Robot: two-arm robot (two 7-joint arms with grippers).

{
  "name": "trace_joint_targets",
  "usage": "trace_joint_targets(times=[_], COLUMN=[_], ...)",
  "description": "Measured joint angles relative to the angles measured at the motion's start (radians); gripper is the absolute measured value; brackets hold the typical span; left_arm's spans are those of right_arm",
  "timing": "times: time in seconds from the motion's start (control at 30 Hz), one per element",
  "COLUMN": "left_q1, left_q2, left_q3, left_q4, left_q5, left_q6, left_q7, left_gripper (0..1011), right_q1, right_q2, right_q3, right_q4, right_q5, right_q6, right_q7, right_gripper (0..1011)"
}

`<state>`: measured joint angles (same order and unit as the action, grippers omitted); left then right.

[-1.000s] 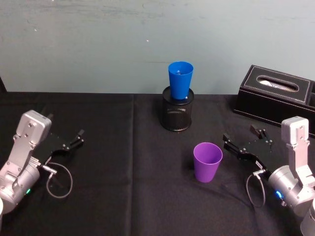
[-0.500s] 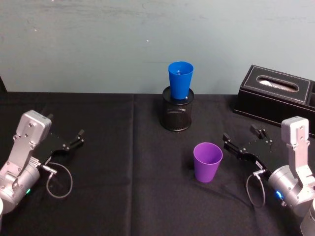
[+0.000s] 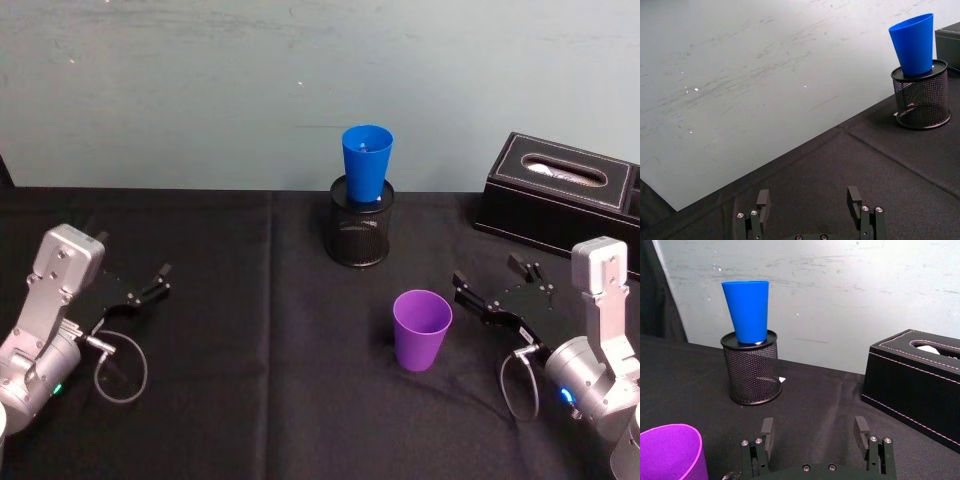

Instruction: Pick up one cup with a gripper and tap it against the other cup.

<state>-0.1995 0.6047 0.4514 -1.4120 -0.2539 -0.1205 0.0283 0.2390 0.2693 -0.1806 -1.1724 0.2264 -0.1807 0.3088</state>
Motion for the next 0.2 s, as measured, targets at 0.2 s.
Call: trace_joint_targets(times=[0.2], left_q1=[0.0], left_q2=[0.0], left_q3=[0.0], left_q4=[0.0], left_q5=[0.0], left_q6=[0.0], left_q7=[0.0], left_gripper=[1011], right_q1=[0.0], right_q2=[0.0], right_q3=[0.0], right_q4=[0.0], right_q5=[0.0], right_q6=[0.0], right_q7=[0.0], right_gripper=[1003])
